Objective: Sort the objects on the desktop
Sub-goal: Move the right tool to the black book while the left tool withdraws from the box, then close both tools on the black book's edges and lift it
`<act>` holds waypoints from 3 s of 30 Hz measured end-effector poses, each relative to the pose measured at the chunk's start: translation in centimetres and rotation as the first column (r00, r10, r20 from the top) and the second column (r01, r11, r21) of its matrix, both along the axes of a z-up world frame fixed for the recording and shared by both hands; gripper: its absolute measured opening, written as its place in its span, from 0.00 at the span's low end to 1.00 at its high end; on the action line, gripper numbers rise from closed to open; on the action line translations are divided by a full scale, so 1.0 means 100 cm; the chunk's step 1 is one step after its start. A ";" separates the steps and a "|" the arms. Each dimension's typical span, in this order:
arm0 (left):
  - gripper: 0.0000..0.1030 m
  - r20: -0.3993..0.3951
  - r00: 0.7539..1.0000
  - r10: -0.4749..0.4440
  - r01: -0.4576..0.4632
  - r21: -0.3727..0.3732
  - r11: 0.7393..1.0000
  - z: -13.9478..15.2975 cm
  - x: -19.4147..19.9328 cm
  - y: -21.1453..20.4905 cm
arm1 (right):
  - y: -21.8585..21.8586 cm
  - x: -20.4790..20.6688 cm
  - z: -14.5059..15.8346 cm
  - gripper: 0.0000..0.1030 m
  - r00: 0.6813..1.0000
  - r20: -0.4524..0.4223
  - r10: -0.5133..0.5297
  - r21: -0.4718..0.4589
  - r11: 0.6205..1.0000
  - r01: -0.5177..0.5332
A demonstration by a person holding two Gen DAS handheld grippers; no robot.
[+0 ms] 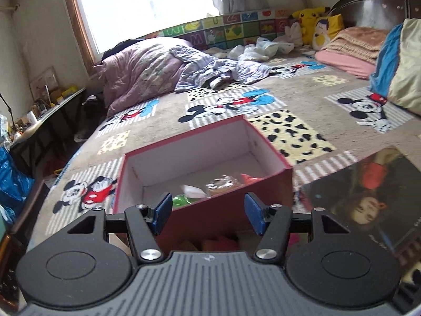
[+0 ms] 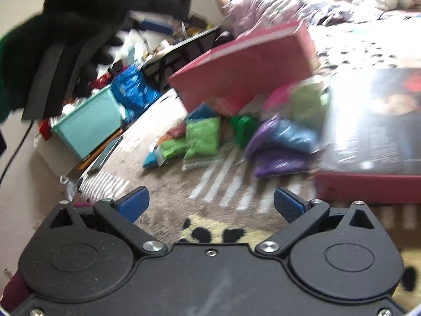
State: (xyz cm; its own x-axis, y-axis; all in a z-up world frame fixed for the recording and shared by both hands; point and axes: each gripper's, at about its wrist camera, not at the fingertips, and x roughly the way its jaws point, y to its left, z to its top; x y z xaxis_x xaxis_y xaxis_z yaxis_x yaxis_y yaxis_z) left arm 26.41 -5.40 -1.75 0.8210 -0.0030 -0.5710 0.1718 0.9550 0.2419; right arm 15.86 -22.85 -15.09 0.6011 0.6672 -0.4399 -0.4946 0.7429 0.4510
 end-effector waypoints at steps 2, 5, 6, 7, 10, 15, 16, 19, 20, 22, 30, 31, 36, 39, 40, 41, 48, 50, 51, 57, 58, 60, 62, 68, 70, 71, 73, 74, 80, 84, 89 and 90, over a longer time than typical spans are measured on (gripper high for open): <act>0.58 0.001 1.000 -0.010 0.010 -0.020 1.000 -0.001 -0.007 -0.002 | -0.014 -0.004 0.005 0.99 0.999 0.014 -0.046 0.011 0.999 0.046; 0.58 0.003 1.000 -0.013 0.013 -0.061 0.998 -0.007 -0.018 -0.004 | -0.038 -0.007 0.010 0.99 0.993 0.028 -0.113 0.032 0.993 0.112; 0.58 0.004 1.000 -0.013 0.014 -0.079 0.997 -0.009 -0.021 -0.004 | -0.047 -0.009 0.012 0.99 0.989 0.036 -0.142 0.037 0.989 0.141; 0.58 0.008 1.000 -0.015 0.016 -0.102 0.995 -0.013 -0.025 -0.004 | -0.057 -0.011 0.015 0.99 0.984 0.047 -0.171 0.039 0.985 0.170; 0.58 0.027 0.999 -0.019 0.024 -0.173 0.985 -0.024 -0.037 -0.007 | -0.088 -0.016 0.024 0.99 0.961 0.083 -0.263 0.055 0.964 0.259; 0.58 0.073 0.996 -0.054 0.075 -0.325 0.943 -0.052 -0.058 -0.022 | -0.151 -0.010 0.037 0.99 0.889 0.116 -0.444 0.058 0.896 0.440; 0.58 0.075 0.995 -0.063 0.085 -0.353 0.932 -0.058 -0.061 -0.026 | -0.163 -0.006 0.038 0.99 0.872 0.119 -0.475 0.051 0.880 0.473; 0.67 0.072 0.989 -0.129 0.147 -0.404 0.903 -0.081 -0.064 -0.042 | -0.200 0.005 0.034 0.99 0.819 0.080 -0.569 0.081 0.822 0.564; 0.68 0.071 0.986 -0.152 0.168 -0.415 0.894 -0.089 -0.064 -0.047 | -0.210 0.008 0.028 0.99 0.803 0.045 -0.594 0.109 0.802 0.587; 0.68 0.067 0.978 -0.195 0.205 -0.419 0.885 -0.103 -0.063 -0.055 | -0.229 0.013 0.015 0.99 0.771 -0.033 -0.637 0.164 0.757 0.632; 0.69 0.011 0.966 -0.257 0.235 -0.445 0.864 -0.148 -0.046 -0.063 | -0.248 0.036 -0.008 0.99 0.706 -0.059 -0.706 0.125 0.696 0.707; 0.69 0.011 0.964 -0.264 0.241 -0.447 0.861 -0.150 -0.044 -0.064 | -0.246 0.039 -0.009 0.99 0.706 -0.050 -0.707 0.107 0.699 0.707; 0.69 0.015 0.956 -0.292 0.268 -0.442 0.856 -0.154 -0.037 -0.071 | -0.243 0.047 -0.016 0.99 0.704 -0.050 -0.709 0.037 0.703 0.710; 0.69 0.011 0.953 -0.301 0.276 -0.432 0.858 -0.157 -0.035 -0.073 | -0.243 0.052 -0.022 0.99 0.695 -0.066 -0.716 0.001 0.697 0.717; 0.69 0.008 0.953 -0.302 0.275 -0.434 0.858 -0.158 -0.034 -0.074 | -0.242 0.054 -0.023 0.99 0.694 -0.073 -0.716 -0.010 0.697 0.717; 0.69 0.005 0.954 -0.301 0.273 -0.434 0.859 -0.159 -0.034 -0.074 | -0.241 0.057 -0.026 0.99 0.698 -0.081 -0.711 -0.027 0.702 0.712; 0.74 -0.017 0.956 -0.292 0.244 -0.502 0.830 -0.167 -0.026 -0.071 | -0.214 0.064 -0.029 0.99 0.763 -0.045 -0.644 -0.171 0.758 0.630; 0.75 -0.017 0.956 -0.292 0.242 -0.511 0.825 -0.168 -0.026 -0.070 | -0.208 0.062 -0.027 1.00 0.789 -0.036 -0.614 -0.185 0.780 0.598; 0.75 -0.018 0.956 -0.293 0.242 -0.517 0.821 -0.168 -0.026 -0.069 | -0.206 0.060 -0.026 1.00 0.793 -0.030 -0.608 -0.194 0.782 0.592; 0.76 -0.044 0.950 -0.309 0.228 -0.578 0.783 -0.166 -0.025 -0.061 | -0.202 0.045 -0.019 1.00 0.817 -0.042 -0.574 -0.226 0.803 0.552; 0.76 -0.046 0.947 -0.317 0.234 -0.576 0.783 -0.165 -0.025 -0.061 | -0.201 0.041 -0.018 1.00 0.821 -0.046 -0.569 -0.229 0.806 0.546; 0.76 -0.046 0.941 -0.336 0.253 -0.565 0.786 -0.162 -0.028 -0.064 | -0.197 0.029 -0.011 1.00 0.826 -0.020 -0.564 -0.240 0.804 0.543; 0.76 -0.039 0.933 -0.357 0.277 -0.554 0.785 -0.160 -0.032 -0.067 | -0.191 0.017 -0.003 1.00 0.824 0.020 -0.567 -0.254 0.794 0.552; 0.76 0.025 0.924 -0.382 0.320 -0.597 0.736 -0.143 -0.038 -0.057 | -0.193 -0.010 0.021 1.00 0.795 0.060 -0.603 -0.197 0.774 0.602; 0.76 0.058 0.920 -0.386 0.341 -0.603 0.721 -0.134 -0.039 -0.052 | -0.191 -0.016 0.027 1.00 0.791 0.063 -0.608 -0.167 0.775 0.609; 0.76 0.078 0.917 -0.390 0.357 -0.594 0.721 -0.128 -0.040 -0.049 | -0.189 -0.018 0.030 1.00 0.791 0.065 -0.608 -0.154 0.777 0.610; 0.77 0.120 0.911 -0.394 0.387 -0.575 0.721 -0.118 -0.042 -0.042 | -0.183 -0.021 0.035 1.00 0.791 0.071 -0.607 -0.129 0.781 0.611; 0.77 0.137 0.910 -0.391 0.394 -0.575 0.717 -0.114 -0.042 -0.037 | -0.179 -0.022 0.038 1.00 0.793 0.079 -0.604 -0.120 0.784 0.609; 0.77 0.220 0.898 -0.382 0.437 -0.558 0.706 -0.089 -0.040 -0.016 | -0.158 -0.023 0.058 1.00 0.798 0.126 -0.589 -0.065 0.798 0.599; 0.77 0.297 0.872 -0.388 0.489 -0.525 0.697 -0.067 -0.036 0.002 | -0.146 -0.014 0.078 1.00 0.800 0.168 -0.576 -0.028 0.808 0.588; 0.77 0.348 0.867 -0.357 0.496 -0.522 0.694 -0.052 -0.022 0.036 | -0.119 0.009 0.099 1.00 0.823 0.209 -0.529 -0.002 0.841 0.541; 0.77 0.354 0.868 -0.349 0.493 -0.523 0.695 -0.050 -0.017 0.045 | -0.113 0.014 0.101 1.00 0.830 0.215 -0.515 0.000 0.850 0.528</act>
